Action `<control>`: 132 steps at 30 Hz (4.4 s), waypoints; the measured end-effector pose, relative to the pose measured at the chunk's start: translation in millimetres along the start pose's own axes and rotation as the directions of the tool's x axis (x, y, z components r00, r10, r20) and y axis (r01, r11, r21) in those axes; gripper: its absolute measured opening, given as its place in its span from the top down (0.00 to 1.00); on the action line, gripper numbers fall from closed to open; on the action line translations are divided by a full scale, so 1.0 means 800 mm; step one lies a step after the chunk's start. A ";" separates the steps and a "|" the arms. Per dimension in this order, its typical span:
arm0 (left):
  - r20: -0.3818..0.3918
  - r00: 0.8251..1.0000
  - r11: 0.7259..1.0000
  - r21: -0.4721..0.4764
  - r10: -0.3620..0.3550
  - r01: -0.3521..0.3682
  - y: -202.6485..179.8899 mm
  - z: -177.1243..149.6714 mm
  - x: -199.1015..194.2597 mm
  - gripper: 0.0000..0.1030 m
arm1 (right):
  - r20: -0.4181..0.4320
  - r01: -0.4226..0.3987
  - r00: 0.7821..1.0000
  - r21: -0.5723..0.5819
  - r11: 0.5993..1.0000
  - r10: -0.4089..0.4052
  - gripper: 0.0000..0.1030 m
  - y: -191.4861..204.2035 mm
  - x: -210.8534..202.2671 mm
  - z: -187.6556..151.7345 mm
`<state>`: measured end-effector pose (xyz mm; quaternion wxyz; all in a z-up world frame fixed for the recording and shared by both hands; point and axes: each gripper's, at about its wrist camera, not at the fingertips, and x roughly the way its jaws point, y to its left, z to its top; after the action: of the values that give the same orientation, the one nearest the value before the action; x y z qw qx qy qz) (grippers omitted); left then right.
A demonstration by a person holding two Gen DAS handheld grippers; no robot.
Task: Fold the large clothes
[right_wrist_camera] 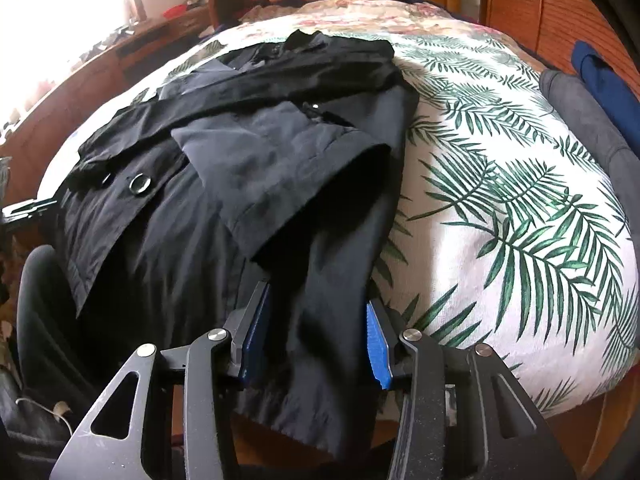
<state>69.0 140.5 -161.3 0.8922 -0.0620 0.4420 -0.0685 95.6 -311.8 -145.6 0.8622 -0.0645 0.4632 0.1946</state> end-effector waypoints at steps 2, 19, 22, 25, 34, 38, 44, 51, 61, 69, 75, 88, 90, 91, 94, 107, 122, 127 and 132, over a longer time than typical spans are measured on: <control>0.004 1.000 1.000 -0.003 -0.018 0.018 -0.001 0.000 -0.002 0.82 | 0.007 -0.004 1.000 -0.006 1.000 0.004 0.78 0.004 -0.001 0.002; 0.314 0.948 0.998 0.050 -0.059 0.046 -0.030 0.074 -0.144 1.00 | 0.271 -0.017 0.962 0.013 1.000 0.012 0.99 0.015 -0.106 0.076; 0.352 0.934 0.997 0.056 -0.062 0.045 -0.035 0.082 -0.169 1.00 | 0.304 -0.013 0.952 -0.016 1.000 0.017 0.99 0.022 -0.132 0.085; 0.378 0.924 0.997 0.078 -0.055 0.028 -0.045 0.088 -0.194 1.00 | 0.347 -0.014 0.938 -0.035 0.999 0.025 0.99 0.030 -0.158 0.089; 0.483 0.874 0.991 0.132 -0.059 -0.005 -0.075 0.081 -0.288 1.00 | 0.466 -0.019 0.883 -0.080 0.997 0.054 0.99 0.049 -0.239 0.081; 0.502 0.862 0.990 0.143 -0.069 -0.004 -0.081 0.078 -0.313 1.00 | 0.513 -0.023 0.856 -0.092 0.995 0.067 0.99 0.052 -0.278 0.066; 0.473 0.881 0.992 0.121 -0.026 -0.035 -0.078 0.109 -0.272 1.00 | 0.491 -0.003 0.869 -0.104 0.995 0.054 0.99 0.044 -0.265 0.064; 0.469 0.883 0.990 0.102 0.034 -0.093 -0.071 0.210 -0.192 1.00 | 0.444 0.020 0.896 -0.101 0.995 0.027 0.99 0.014 -0.188 0.135; 0.412 0.904 0.985 0.068 0.115 -0.156 -0.045 0.339 -0.074 1.00 | 0.430 0.060 0.901 0.004 0.998 -0.056 0.99 -0.061 -0.054 0.289; 0.332 0.927 0.977 0.056 0.175 -0.204 -0.031 0.378 0.020 1.00 | 0.349 0.062 0.934 0.048 0.997 -0.075 0.99 -0.094 0.047 0.337; 0.260 0.953 0.978 0.091 0.158 -0.187 -0.049 0.366 0.056 0.98 | 0.302 0.043 0.951 0.053 0.998 -0.057 0.95 -0.096 0.089 0.336; 0.355 0.929 0.979 0.128 0.101 -0.156 -0.091 0.318 0.000 0.80 | 0.359 0.181 0.923 -0.097 0.979 -0.135 0.43 -0.041 0.050 0.308; 0.339 0.938 0.984 0.129 0.075 -0.125 -0.099 0.298 0.004 0.79 | 0.344 0.143 0.934 -0.128 0.981 -0.092 0.43 -0.027 0.052 0.304; 0.328 0.943 0.985 0.131 0.062 -0.110 -0.104 0.287 0.008 0.78 | 0.336 0.129 0.939 -0.141 0.981 -0.075 0.43 -0.020 0.055 0.303; 0.293 0.956 0.988 0.136 0.027 -0.070 -0.115 0.257 0.021 0.78 | 0.310 0.108 0.950 -0.188 0.976 -0.046 0.43 0.002 0.066 0.300; 0.241 0.969 0.989 0.149 -0.059 0.023 -0.134 0.207 0.040 0.77 | 0.118 0.139 0.984 -0.015 0.990 -0.136 0.43 -0.059 0.160 0.330; 0.243 0.967 0.986 0.159 -0.083 0.044 -0.141 0.206 0.040 0.77 | -0.103 0.102 0.990 0.112 0.988 -0.091 0.79 -0.112 0.233 0.334; 0.242 0.967 0.987 0.158 -0.076 0.038 -0.141 0.207 0.042 0.77 | 0.116 0.149 0.982 0.008 0.989 -0.149 0.97 -0.088 0.185 0.342; 0.237 0.968 0.988 0.149 -0.075 0.040 -0.141 0.208 0.045 0.77 | 0.156 0.246 0.952 0.133 0.960 -0.265 0.98 -0.113 0.162 0.347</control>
<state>215.4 31.7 -70.0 0.9393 -0.0186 0.3217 -0.1180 410.5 -277.5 -102.5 0.9191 -0.0587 0.3850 0.0599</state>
